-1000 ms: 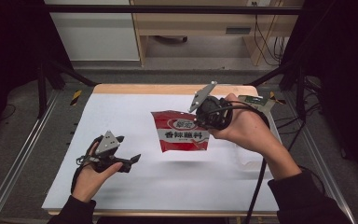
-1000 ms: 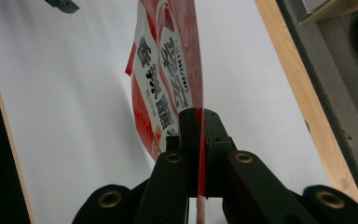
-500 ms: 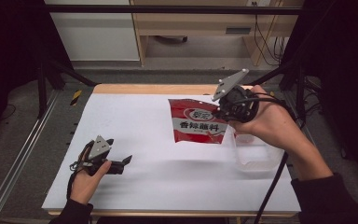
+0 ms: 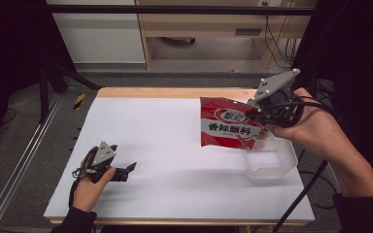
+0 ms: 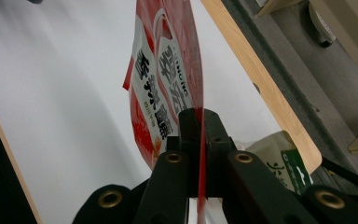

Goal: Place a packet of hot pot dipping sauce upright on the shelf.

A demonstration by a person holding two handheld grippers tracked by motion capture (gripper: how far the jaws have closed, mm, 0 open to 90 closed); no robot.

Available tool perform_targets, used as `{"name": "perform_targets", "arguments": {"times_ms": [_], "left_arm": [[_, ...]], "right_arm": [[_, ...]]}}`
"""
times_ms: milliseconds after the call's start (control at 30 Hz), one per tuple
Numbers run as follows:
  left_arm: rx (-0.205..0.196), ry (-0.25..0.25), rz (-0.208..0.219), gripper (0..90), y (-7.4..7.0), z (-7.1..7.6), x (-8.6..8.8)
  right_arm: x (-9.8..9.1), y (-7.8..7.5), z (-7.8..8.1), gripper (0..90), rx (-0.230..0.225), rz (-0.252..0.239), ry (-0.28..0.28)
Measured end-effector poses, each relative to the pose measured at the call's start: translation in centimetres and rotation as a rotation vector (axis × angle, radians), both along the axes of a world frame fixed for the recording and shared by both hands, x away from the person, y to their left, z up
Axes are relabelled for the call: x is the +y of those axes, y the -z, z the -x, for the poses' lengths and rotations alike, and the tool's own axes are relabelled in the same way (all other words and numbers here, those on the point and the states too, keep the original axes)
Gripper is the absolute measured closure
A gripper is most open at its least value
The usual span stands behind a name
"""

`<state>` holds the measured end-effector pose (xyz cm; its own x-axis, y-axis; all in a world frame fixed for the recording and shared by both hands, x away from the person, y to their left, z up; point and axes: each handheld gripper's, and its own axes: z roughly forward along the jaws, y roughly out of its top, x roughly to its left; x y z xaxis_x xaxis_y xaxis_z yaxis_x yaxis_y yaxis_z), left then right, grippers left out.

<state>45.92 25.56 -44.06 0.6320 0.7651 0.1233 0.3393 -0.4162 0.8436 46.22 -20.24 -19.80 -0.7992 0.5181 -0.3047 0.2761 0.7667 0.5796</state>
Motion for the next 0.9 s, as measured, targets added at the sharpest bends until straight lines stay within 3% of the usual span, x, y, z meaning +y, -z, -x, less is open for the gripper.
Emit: {"name": "perform_targets", "arguments": {"times_ms": [900], "left_arm": [[0.006, 0.003, -0.003, 5.5, 0.0, 0.0, 0.2]], "right_arm": [[-5.1, 0.8, 0.6, 89.8, 0.002, -0.009, 0.106]]}}
